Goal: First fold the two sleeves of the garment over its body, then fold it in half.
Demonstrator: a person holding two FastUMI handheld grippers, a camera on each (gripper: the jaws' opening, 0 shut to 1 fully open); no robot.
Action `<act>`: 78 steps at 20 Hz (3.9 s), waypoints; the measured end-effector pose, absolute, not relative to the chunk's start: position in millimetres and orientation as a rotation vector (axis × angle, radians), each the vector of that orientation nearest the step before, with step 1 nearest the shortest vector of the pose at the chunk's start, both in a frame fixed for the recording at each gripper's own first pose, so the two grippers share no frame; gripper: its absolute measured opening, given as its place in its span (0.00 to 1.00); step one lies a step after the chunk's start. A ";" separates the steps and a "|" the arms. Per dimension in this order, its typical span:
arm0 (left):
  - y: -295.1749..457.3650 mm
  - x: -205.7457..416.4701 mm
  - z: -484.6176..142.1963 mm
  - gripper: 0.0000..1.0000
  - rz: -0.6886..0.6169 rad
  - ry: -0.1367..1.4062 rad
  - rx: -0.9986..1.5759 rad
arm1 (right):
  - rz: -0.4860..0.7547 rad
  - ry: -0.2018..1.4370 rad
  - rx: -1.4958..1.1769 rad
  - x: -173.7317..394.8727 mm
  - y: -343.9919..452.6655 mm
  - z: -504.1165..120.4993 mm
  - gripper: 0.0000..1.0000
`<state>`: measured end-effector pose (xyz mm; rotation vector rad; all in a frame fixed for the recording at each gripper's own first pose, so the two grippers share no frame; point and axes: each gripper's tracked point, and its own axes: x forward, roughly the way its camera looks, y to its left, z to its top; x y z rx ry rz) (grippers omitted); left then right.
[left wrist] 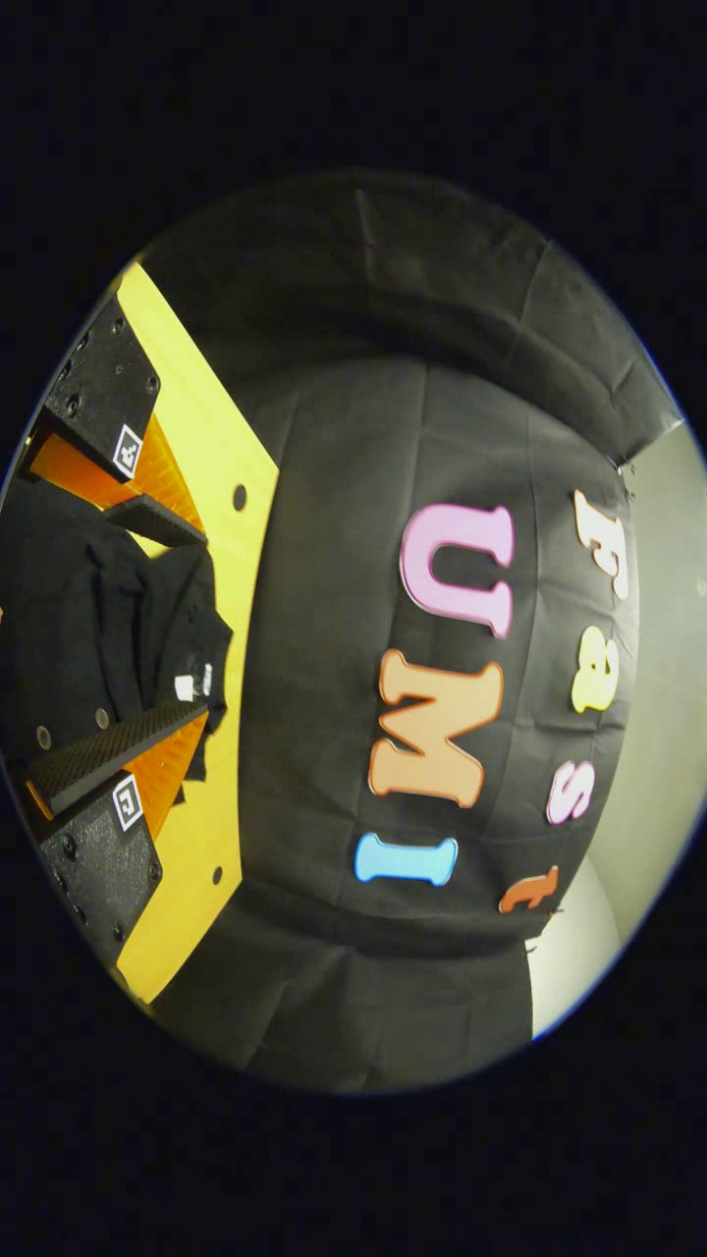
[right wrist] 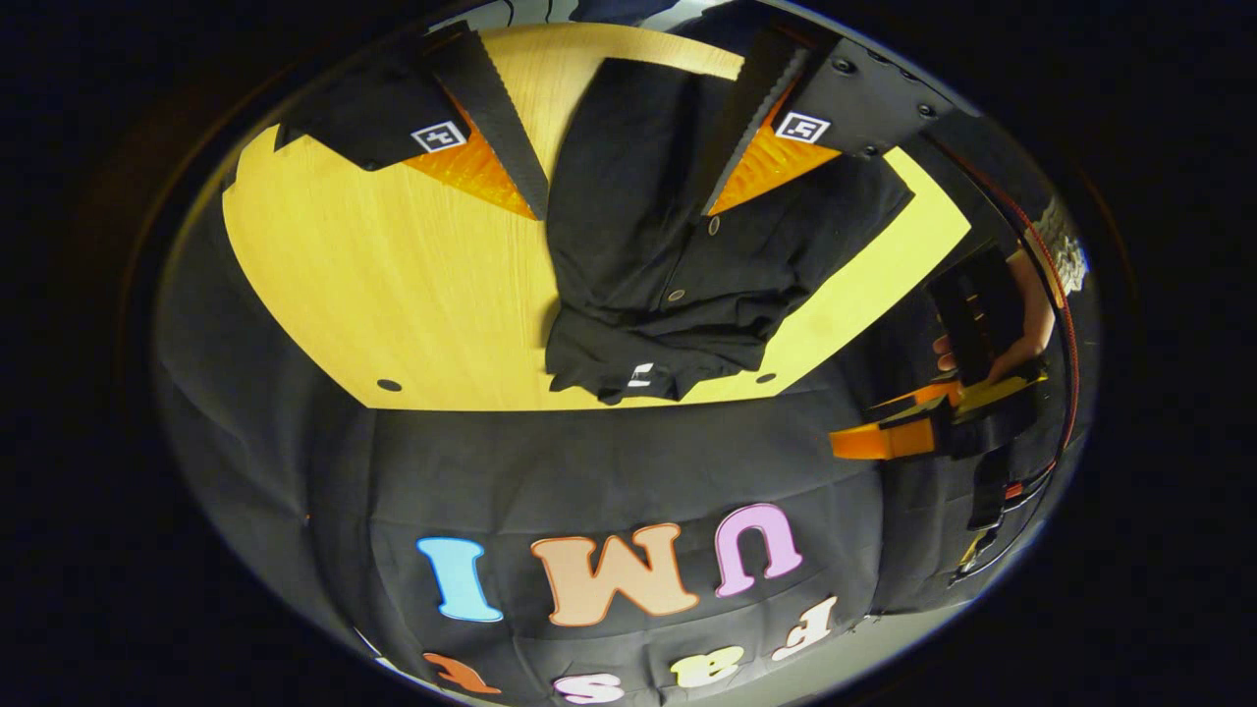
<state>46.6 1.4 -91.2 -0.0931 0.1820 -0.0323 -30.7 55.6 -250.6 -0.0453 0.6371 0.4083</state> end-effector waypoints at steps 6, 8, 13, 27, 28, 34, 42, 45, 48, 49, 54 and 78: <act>48.8 -32.2 -162.9 0.93 0.030 0.350 -0.041 | 0.456 0.715 -0.175 -56.9 60.7 -292.8 0.98; 53.9 -55.9 -192.3 0.93 0.009 0.429 0.007 | 0.459 0.752 -0.188 -64.7 60.5 -308.5 0.98; 53.7 -103.5 -247.1 0.94 -0.033 0.607 0.027 | 0.405 0.835 -0.156 -83.0 55.5 -335.7 0.98; 62.6 -147.7 -307.9 0.94 -0.028 0.766 0.057 | 0.330 0.875 -0.095 -99.3 49.7 -357.8 0.98; 62.0 -147.7 -307.8 0.93 -0.028 0.760 0.060 | 0.331 0.871 -0.104 -99.7 49.6 -358.3 0.98; 60.2 -148.7 -310.9 0.93 -0.028 0.743 0.064 | 0.329 0.858 -0.110 -100.9 51.9 -359.9 0.93; 30.0 -147.6 -313.3 0.46 -0.145 0.753 0.048 | 0.410 0.859 -0.137 -105.4 66.8 -362.1 0.66; 27.1 -147.2 -312.2 0.14 -0.150 0.781 -0.073 | 0.427 0.864 -0.132 -108.1 73.0 -362.2 0.37; 25.6 -147.1 -311.6 0.04 -0.154 0.797 -0.221 | 0.426 0.883 -0.114 -109.8 76.7 -362.4 0.25; 25.5 -146.3 -311.4 0.02 -0.161 0.802 -0.257 | 0.430 0.885 -0.118 -109.0 77.0 -362.3 0.20; 23.6 -148.8 -310.8 0.00 -0.186 0.825 -0.302 | 0.435 0.885 -0.163 -108.4 78.0 -360.4 0.10; 7.5 -53.0 -224.1 0.00 -0.312 0.663 -0.186 | 0.384 0.719 -0.194 -52.5 103.6 -284.6 0.09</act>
